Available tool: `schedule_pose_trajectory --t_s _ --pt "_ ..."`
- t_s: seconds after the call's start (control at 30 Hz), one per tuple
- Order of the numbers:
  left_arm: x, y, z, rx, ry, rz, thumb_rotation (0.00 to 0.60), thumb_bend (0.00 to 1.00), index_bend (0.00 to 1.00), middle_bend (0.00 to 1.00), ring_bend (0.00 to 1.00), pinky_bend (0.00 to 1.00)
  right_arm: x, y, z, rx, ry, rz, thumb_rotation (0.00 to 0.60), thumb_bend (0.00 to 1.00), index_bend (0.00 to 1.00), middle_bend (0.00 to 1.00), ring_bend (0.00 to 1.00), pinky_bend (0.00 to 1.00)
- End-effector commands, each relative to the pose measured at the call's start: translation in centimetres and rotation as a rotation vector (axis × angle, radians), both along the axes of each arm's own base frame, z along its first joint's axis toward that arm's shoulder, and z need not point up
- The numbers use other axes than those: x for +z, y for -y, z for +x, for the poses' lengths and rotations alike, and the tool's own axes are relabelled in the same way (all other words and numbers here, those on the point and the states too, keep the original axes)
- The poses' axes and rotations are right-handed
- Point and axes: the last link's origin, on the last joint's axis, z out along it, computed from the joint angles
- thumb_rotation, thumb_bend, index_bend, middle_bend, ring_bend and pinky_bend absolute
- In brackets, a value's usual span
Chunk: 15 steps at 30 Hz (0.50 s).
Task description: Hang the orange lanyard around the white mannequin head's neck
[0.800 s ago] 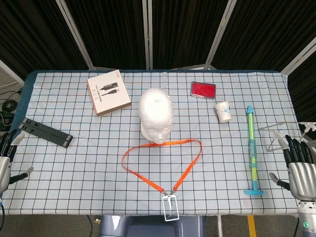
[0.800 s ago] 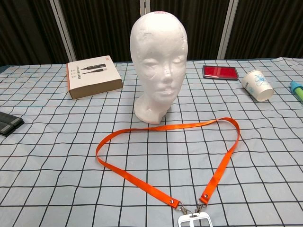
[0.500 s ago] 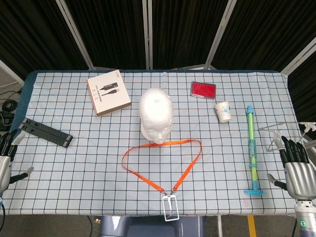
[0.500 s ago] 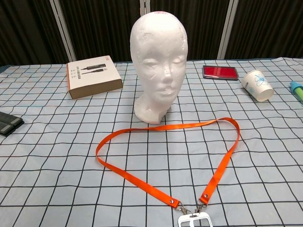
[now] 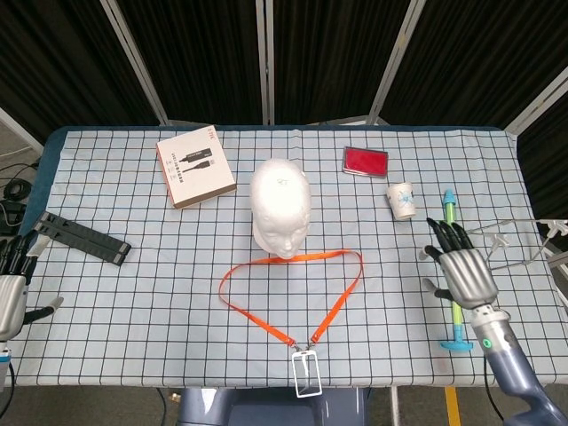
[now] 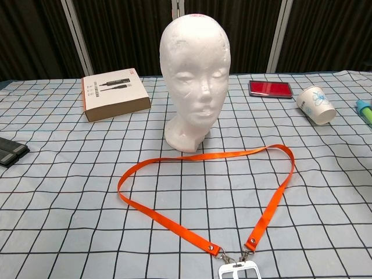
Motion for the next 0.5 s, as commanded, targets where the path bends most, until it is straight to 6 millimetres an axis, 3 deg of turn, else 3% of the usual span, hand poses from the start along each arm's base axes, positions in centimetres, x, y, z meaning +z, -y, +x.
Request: schedule_pose_trajectory --t_s 0.03,0.4,0.5 --pt "-0.3 -0.5 -0.4 0.017 -0.015 -0.006 0.600 0.00 0.00 0.00 0.00 0.00 -3.5 4.4 2.8 0.008 0.019 0.073 0.600 0.27 0.49 0.00 0.00 0.00" --pt "-1.2 -1.4 -1.3 0.055 -0.029 -0.042 0.600 0.00 0.00 0.00 0.00 0.00 -12.0 8.0 7.4 -0.009 0.013 0.210 0.600 0.27 0.50 0.00 0.00 0.00" --pt "-1.2 -1.5 -1.4 0.058 -0.029 -0.044 0.600 0.00 0.00 0.00 0.00 0.00 -13.4 8.3 7.9 -0.014 -0.011 0.215 0.600 0.28 0.51 0.00 0.00 0.00"
